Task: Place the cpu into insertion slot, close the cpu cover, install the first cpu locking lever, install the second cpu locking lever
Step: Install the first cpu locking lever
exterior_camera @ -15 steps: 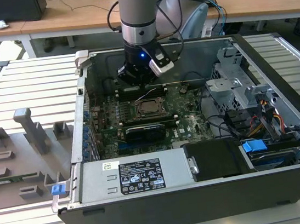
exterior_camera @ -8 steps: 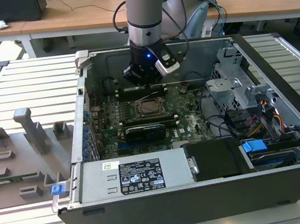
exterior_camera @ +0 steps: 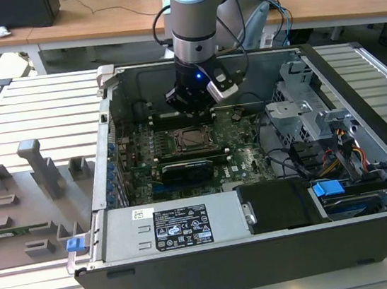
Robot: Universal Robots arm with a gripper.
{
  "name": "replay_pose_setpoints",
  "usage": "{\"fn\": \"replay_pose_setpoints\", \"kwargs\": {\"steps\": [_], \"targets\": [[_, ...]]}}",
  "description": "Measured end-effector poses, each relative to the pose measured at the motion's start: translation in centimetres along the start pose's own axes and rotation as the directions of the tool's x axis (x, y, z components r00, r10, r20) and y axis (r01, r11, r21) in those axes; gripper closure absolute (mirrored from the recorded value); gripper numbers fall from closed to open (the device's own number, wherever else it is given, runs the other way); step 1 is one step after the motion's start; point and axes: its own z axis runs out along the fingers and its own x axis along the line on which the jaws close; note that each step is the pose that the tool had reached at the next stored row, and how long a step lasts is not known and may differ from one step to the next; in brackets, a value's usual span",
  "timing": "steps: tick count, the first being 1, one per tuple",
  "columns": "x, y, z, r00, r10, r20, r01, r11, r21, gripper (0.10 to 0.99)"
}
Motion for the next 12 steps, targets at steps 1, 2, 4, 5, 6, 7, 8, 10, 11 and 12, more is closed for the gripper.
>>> {"fn": "replay_pose_setpoints", "kwargs": {"steps": [1, 2, 4, 5, 6, 7, 8, 10, 11, 12], "targets": [[-0.01, -0.01, 0.08, 1.0, 0.0, 0.0, 0.0, 1.0, 0.0, 0.98], [-0.01, -0.03, 0.12, 1.0, 0.0, -0.0002, 0.0, 1.0, 0.0, 0.98], [0.0, -0.17, 0.16, 1.0, 0.0, -0.0001, 0.0, 1.0, 0.0, 0.98], [0.0, -0.28, 0.17, 1.0, 0.0, 0.0001, 0.0, 1.0, 0.0, 0.98], [0.0, -0.38, 0.17, 1.0, 0.0, 0.0, 0.0, 1.0, 0.0, 0.98], [0.01, -0.46, 0.17, 1.0, 0.0, 0.0, 0.0, 1.0, 0.0, 0.98], [0.01, -0.49, 0.19, 1.0, 0.0, 0.0001, 0.0, 1.0, 0.0, 0.98], [0.01, -0.54, 0.27, 1.0, 0.0, 0.0001, 0.0, 1.0, 0.0, 0.98], [0.01, -0.55, 0.36, 1.0, 0.0, 0.0, 0.0, 1.0, 0.0, 0.98], [0.01, -0.55, 0.35, 1.0, 0.0, -0.0001, 0.0, 1.0, 0.0, 0.98]]}}
